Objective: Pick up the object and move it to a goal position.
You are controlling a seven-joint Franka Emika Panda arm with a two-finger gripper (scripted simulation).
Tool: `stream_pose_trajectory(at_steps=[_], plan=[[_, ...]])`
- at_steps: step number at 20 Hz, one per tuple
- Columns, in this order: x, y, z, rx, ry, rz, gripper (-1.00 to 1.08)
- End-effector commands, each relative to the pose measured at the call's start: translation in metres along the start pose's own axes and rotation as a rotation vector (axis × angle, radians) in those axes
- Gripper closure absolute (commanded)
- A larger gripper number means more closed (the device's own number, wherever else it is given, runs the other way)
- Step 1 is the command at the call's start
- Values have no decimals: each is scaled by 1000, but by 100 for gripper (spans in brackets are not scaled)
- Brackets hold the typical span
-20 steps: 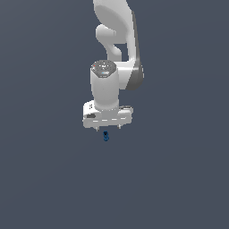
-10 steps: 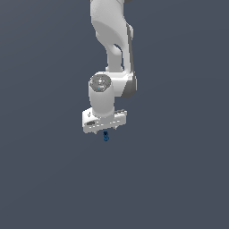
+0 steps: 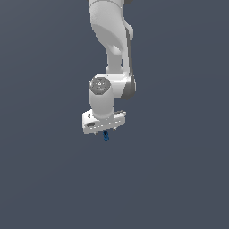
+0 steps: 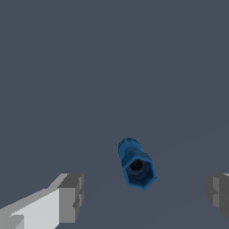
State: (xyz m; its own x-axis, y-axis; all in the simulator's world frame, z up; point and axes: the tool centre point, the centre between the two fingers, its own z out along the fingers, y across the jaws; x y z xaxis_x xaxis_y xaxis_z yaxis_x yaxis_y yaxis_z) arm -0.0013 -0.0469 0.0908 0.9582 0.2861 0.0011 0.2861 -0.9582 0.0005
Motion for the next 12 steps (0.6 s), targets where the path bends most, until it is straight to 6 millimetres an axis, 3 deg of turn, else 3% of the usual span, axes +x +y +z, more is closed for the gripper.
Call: stream_pose_trajectory(at_steps=[1,7,12], plan=[[0,0,7,0,-1,-1,-92],[-2,-1,37,1,-1,-4,-92],[-1,0,48,1,-1,-4,-92]])
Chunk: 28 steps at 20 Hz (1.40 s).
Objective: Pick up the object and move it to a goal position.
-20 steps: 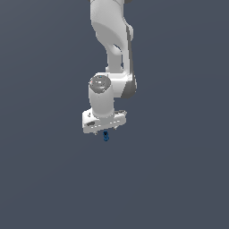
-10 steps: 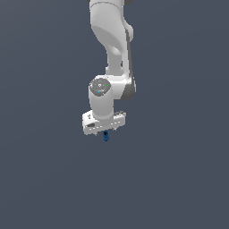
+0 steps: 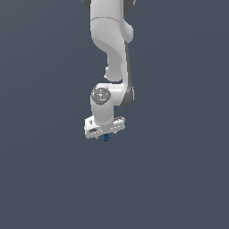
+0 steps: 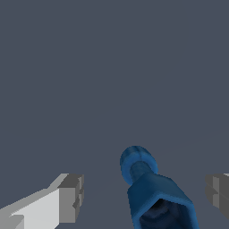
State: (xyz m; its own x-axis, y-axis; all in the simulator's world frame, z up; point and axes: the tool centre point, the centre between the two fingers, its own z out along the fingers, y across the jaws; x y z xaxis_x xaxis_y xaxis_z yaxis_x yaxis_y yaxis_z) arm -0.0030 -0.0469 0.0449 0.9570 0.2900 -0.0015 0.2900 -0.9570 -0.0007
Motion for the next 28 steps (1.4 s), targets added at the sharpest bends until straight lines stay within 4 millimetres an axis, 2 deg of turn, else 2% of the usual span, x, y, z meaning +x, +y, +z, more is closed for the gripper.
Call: stream_pose_trajectory(at_steps=[1,2,17,23,28], plan=[[1,0,2,-1,2,0,-92],[1,0,2,-1,2,0,108],[-1,-5,-2,-1,2,0,108],[-8,-25,-20,-1,2,0,108],[-17,-55,-45,-1,1,-1,108]])
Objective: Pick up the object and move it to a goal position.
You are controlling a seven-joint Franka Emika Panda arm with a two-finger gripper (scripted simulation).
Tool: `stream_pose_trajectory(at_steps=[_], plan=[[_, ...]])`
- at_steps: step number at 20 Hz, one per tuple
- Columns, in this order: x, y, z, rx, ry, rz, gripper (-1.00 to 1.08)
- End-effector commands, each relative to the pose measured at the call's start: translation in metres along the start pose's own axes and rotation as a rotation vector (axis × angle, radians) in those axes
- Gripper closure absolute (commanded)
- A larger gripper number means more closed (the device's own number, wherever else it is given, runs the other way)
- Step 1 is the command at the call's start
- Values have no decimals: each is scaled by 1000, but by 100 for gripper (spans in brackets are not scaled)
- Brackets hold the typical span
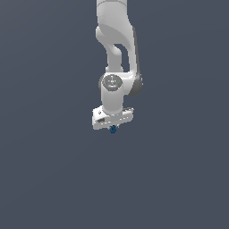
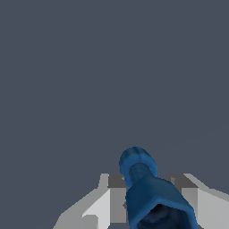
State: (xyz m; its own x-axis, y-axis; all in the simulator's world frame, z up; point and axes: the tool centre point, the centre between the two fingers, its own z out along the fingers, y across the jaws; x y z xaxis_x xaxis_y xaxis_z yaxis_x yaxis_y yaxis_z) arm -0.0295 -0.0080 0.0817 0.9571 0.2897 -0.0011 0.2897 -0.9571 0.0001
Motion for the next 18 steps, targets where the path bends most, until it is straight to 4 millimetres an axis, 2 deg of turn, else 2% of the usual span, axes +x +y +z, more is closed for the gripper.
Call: stream_pose_trajectory(at_steps=[1,10,18], plan=[[-5,-17,-15,0,1,-1,108],[-19,-67,-58,-1,1,-1,108],[-22,-81,-72,0,1,-1,108]])
